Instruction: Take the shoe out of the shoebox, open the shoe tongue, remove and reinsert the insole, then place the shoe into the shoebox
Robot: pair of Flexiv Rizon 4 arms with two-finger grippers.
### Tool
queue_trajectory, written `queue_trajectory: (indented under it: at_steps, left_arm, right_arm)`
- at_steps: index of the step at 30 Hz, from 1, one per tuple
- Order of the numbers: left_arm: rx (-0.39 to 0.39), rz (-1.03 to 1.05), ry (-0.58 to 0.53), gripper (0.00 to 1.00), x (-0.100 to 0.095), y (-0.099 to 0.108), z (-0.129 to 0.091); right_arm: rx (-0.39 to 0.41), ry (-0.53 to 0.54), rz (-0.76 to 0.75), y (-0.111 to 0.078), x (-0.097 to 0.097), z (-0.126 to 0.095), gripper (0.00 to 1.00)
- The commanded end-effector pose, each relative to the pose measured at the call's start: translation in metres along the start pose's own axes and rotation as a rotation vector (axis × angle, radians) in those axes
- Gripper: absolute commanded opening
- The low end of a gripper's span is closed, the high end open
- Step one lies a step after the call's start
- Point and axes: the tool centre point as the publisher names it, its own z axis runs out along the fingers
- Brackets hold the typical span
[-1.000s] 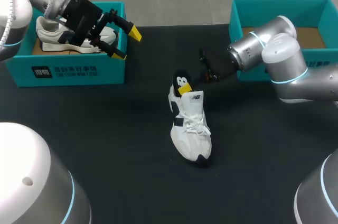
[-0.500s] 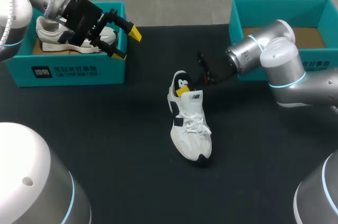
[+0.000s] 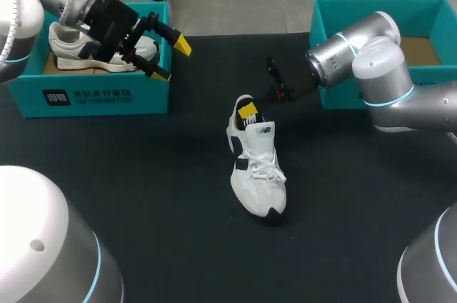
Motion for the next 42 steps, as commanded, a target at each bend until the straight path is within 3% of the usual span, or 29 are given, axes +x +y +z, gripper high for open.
queue_trajectory:
  at_steps: [1, 7, 18, 22, 36, 42]
  left_arm:
    - [0.001, 0.001, 0.003, 1.00, 0.000, 0.000, 0.000]
    - [0.001, 0.001, 0.003, 1.00, 0.000, 0.000, 0.000]
    - [0.001, 0.001, 0.003, 1.00, 0.000, 0.000, 0.000]
    - [0.001, 0.001, 0.003, 1.00, 0.000, 0.000, 0.000]
    - [0.001, 0.001, 0.003, 1.00, 0.000, 0.000, 0.000]
    - [0.001, 0.001, 0.003, 1.00, 0.000, 0.000, 0.000]
  right_arm:
    - [0.010, -0.003, 0.002, 0.002, 0.000, -0.001, 0.47]
    - [0.009, -0.041, 0.020, -0.001, 0.003, -0.003, 0.45]
    - [-0.042, -0.132, 0.041, -0.005, 0.004, -0.016, 0.54]
    - [-0.042, -0.130, 0.039, -0.004, 0.006, -0.015, 0.50]
    - [-0.018, -0.190, 0.056, -0.006, 0.006, -0.026, 0.53]
    - [-0.024, -0.212, 0.066, -0.007, 0.005, -0.029, 0.43]
